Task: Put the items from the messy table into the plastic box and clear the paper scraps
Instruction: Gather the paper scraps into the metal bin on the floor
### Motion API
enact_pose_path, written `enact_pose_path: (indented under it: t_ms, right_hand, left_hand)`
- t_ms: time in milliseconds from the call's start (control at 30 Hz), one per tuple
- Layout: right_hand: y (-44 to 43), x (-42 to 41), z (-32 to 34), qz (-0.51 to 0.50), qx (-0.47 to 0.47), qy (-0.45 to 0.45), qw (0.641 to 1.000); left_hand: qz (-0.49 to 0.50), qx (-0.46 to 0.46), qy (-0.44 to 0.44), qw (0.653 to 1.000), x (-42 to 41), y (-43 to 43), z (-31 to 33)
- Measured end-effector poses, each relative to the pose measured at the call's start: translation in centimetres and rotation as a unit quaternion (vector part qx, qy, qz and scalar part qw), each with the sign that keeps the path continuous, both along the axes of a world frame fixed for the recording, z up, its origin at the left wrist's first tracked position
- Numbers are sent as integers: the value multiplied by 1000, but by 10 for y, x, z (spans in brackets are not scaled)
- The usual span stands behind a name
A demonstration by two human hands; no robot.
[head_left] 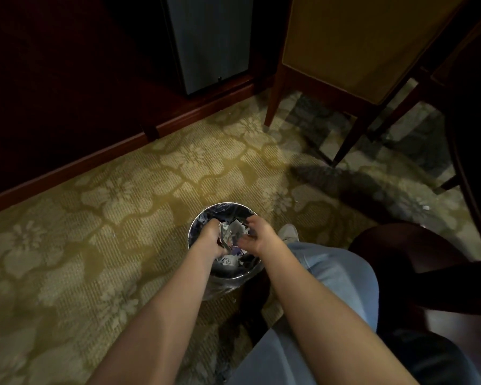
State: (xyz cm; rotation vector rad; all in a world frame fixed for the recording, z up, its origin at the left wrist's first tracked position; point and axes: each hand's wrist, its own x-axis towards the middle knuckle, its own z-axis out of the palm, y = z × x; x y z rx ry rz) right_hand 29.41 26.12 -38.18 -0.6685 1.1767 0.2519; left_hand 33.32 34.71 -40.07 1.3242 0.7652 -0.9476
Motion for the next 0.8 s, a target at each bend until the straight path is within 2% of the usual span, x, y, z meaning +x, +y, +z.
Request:
enact_pose_path:
  t_ms: [167,367,633,800]
  right_hand:
    - [-3,-1,6,-19,17,-4,1000]
    - [-9,-9,11,-19,15,11,1000]
    - [-14,-12,10,8,-47,-4,999]
    - [-17,-14,33,13,-49,-17,999]
  left_hand:
    - [26,12,20,999,1,-1,0]
    - [74,-18,27,997,-3,-4,6]
    - [28,22,1,999,-2,-5,21]
    - [16,15,-24,999,-6,-7,42]
